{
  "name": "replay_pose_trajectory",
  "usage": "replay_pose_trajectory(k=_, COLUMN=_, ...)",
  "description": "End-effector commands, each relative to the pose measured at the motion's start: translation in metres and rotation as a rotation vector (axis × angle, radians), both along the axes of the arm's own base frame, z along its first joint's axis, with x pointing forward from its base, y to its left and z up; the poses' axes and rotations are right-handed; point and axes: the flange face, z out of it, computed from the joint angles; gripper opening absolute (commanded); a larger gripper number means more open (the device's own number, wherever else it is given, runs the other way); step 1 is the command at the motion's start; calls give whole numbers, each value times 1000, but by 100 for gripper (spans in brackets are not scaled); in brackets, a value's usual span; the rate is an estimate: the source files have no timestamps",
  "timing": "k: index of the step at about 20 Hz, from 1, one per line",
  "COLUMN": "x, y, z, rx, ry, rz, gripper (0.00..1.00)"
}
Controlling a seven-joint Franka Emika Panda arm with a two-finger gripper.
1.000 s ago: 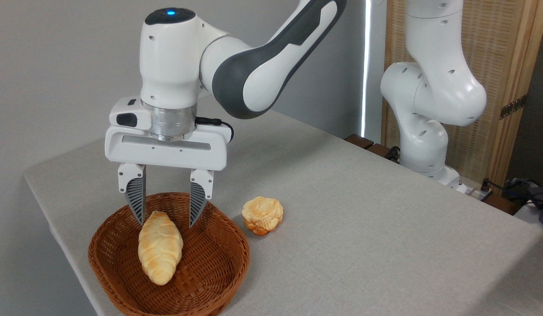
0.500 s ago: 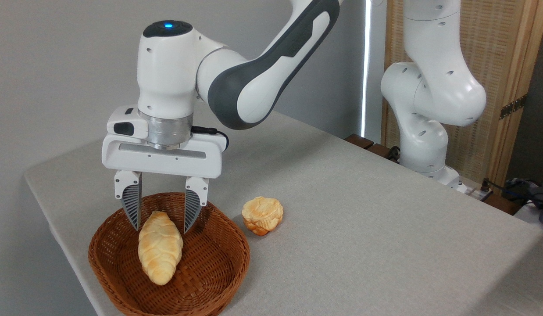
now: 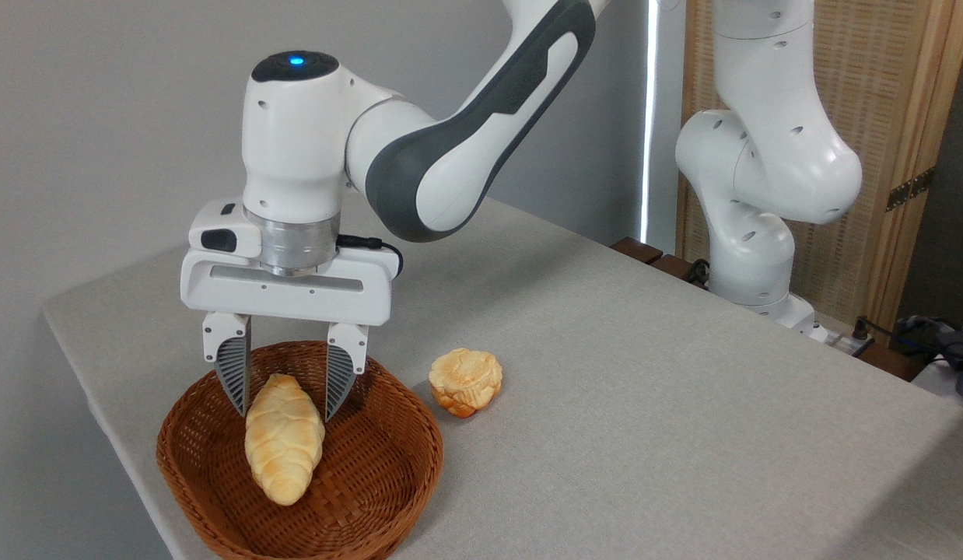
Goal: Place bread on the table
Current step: 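Lower the gripper around the bread roll and close on it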
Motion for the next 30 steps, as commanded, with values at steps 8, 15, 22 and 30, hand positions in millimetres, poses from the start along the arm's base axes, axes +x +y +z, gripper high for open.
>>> replay_pose_trajectory(k=8, x=5, y=-10, z=-13, rx=-7, ry=7, rz=5, gripper=100)
replay_pose_trajectory(k=15, x=13, y=-7, z=5, rx=-20, ry=-28, rz=17, gripper=100)
replay_pose_trajectory(k=22, x=18, y=-11, z=-8, rx=4, ry=-17, rz=-10, gripper=100)
replay_pose_trajectory(k=30, x=16, y=-19, z=-10, rx=25, ry=-17, rz=-32, gripper=100)
